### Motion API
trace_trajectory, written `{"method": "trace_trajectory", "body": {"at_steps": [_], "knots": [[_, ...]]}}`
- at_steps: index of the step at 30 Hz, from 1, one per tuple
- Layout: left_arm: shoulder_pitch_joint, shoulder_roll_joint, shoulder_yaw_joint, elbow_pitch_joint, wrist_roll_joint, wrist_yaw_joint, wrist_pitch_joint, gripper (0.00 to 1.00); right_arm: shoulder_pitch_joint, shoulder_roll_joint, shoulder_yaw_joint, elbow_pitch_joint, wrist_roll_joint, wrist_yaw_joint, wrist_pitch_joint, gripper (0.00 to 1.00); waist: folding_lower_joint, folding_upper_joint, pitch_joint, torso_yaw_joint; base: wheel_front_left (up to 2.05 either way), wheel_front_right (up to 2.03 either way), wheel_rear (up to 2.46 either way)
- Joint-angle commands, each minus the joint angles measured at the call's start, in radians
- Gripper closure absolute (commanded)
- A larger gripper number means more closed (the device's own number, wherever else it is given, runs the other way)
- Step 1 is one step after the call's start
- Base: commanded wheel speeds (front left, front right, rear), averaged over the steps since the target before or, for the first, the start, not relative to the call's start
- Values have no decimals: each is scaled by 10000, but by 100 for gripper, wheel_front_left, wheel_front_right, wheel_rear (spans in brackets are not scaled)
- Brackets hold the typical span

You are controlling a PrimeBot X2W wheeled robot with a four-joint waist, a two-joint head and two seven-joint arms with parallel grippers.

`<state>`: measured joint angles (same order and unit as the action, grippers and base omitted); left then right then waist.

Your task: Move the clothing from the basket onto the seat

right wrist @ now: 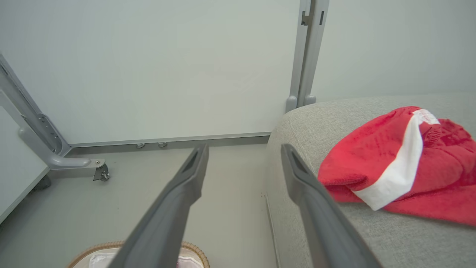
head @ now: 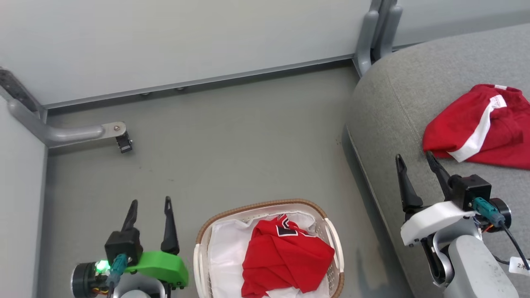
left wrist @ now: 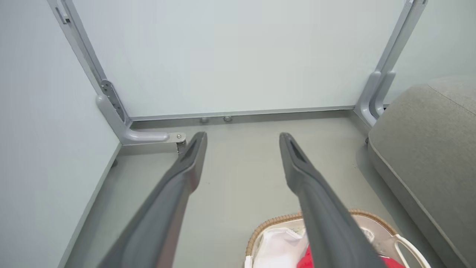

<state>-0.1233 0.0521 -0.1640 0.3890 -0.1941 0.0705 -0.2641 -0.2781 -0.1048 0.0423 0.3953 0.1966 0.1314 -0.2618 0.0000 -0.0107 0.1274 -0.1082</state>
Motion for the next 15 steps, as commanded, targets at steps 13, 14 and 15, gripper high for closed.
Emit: {"method": "trace_trajectory", "body": {"at_steps": [13, 14, 15], "knots": [[1697, -5, 1139, -839, 445, -528, -7, 0, 1438, 259, -300, -289, -103, -14, -46, 0, 0, 107, -1108, 823, 0, 0, 0], [1742, -6, 1126, -850, 409, -534, -7, 0, 1512, 267, -303, -262, -108, -14, -46, 0, 0, 107, -1130, 817, 0, 0, 0], [1781, -5, 1129, -828, 372, -524, -7, 0, 1562, 269, -304, -237, -121, -14, -46, 0, 0, 107, -1146, 809, 0, 0, 0]]}}
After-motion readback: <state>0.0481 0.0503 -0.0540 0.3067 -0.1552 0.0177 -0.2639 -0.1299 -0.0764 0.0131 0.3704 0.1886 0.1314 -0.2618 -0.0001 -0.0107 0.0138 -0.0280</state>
